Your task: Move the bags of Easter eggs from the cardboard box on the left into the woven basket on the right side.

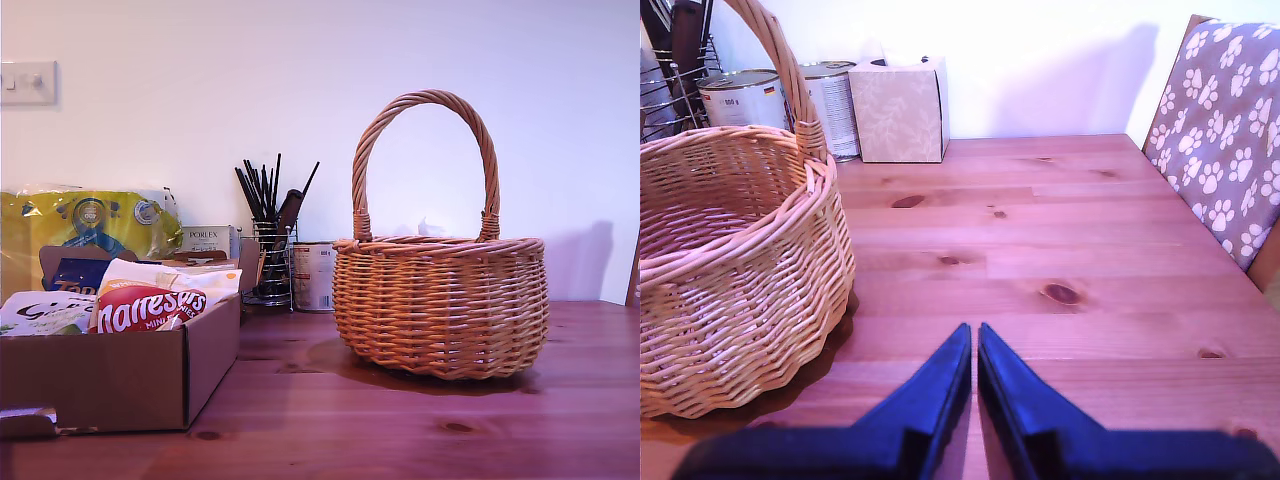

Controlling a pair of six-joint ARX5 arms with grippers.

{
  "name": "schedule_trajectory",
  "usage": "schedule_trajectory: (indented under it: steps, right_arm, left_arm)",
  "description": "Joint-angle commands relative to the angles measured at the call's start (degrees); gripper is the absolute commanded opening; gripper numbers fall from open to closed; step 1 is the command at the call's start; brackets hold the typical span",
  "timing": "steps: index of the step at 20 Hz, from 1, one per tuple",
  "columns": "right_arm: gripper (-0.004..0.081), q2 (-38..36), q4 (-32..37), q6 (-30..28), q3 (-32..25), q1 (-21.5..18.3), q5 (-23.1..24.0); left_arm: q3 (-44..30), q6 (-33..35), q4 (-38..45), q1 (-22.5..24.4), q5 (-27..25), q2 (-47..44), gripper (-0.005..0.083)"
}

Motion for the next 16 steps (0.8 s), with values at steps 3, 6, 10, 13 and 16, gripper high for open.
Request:
schedule_trajectory:
  steps: [3, 6, 10, 13, 16]
  right_arm:
    - [-0.0012, -0.3, 0.5, 0.2, -0.8, -0.1, -0.4]
    - [-0.0012, -0.3, 0.5, 0.2, -0.8, -0.1, -0.4]
    - [-0.0012, -0.3, 1.4, 0.4, -0.8, -0.1, -1.0]
    - [-0.0012, -0.3, 4.6, 6.6, 0.3, 0.0, -4.7]
    - [-0.0012, -0.3, 4.9, 14.9, 0.8, 0.0, -10.4]
  left_arm:
    - [-0.6, 0.4, -2.4, -0.2, 0.9, -0.3, -0.0011]
    - [-0.6, 0.4, -2.3, -0.2, 0.9, -0.3, -0.0011]
    - [-0.6, 0.3, -0.8, -0.2, 2.2, -0.3, -0.0011]
    - [-0.6, -5.7, 6.0, -0.2, 8.7, -0.3, -0.0011]
    - [-0.5, -10.3, 13.1, -0.3, 18.2, -0.3, -0.0014]
